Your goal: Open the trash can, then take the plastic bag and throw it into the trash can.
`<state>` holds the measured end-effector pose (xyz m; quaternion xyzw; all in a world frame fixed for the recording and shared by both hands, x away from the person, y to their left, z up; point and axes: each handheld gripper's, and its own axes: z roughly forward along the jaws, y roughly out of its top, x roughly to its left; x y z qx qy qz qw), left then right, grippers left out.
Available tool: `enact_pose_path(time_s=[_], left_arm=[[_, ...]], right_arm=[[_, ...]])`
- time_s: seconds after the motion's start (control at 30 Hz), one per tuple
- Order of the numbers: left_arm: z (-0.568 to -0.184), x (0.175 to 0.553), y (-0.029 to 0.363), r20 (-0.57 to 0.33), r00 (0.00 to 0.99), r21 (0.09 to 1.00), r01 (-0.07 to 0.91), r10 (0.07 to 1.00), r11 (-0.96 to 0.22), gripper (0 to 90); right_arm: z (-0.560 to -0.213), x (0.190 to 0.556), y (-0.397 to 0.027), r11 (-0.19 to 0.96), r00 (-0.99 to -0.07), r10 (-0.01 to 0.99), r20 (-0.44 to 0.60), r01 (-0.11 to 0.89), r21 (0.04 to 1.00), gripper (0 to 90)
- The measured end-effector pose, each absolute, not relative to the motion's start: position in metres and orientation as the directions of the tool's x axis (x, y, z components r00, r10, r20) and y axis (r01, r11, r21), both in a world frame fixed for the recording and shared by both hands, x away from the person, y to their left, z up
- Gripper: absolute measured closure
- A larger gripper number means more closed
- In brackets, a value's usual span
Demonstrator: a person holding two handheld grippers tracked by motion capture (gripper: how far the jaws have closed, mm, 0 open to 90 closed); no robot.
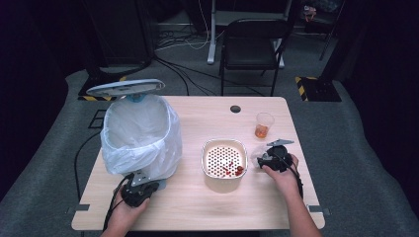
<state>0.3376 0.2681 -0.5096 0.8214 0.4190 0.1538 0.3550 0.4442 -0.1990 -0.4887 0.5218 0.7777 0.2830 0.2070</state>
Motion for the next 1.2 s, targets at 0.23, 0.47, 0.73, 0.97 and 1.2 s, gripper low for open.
enact_pose_path(time_s=[0.23,0.47,0.73,0.97,1.2], left_arm=[[-0.510,0.337,0.268,-0.041,0.600,0.713,0.578,0.799,-0.397,90.0],[-0.510,0.337,0.267,-0.043,0.596,0.716,0.578,0.802,-0.391,90.0],[-0.509,0.337,0.266,-0.040,0.597,0.713,0.579,0.801,-0.396,90.0],[-0.509,0.337,0.266,-0.035,0.599,0.712,0.577,0.800,-0.401,90.0],[-0.509,0.337,0.266,-0.035,0.599,0.712,0.577,0.800,-0.401,90.0]], right_arm=[[-0.497,0.441,-0.200,0.268,-0.362,0.932,0.006,0.701,0.661,47.7],[-0.492,0.436,-0.202,0.275,-0.390,0.921,0.023,0.690,0.669,61.6],[-0.451,0.429,-0.201,0.288,-0.439,0.897,0.053,0.671,0.684,61.6],[-0.423,0.429,-0.201,0.295,-0.461,0.885,0.070,0.669,0.683,61.7],[-0.395,0.421,-0.198,0.311,-0.490,0.870,0.064,0.644,0.699,61.7]])
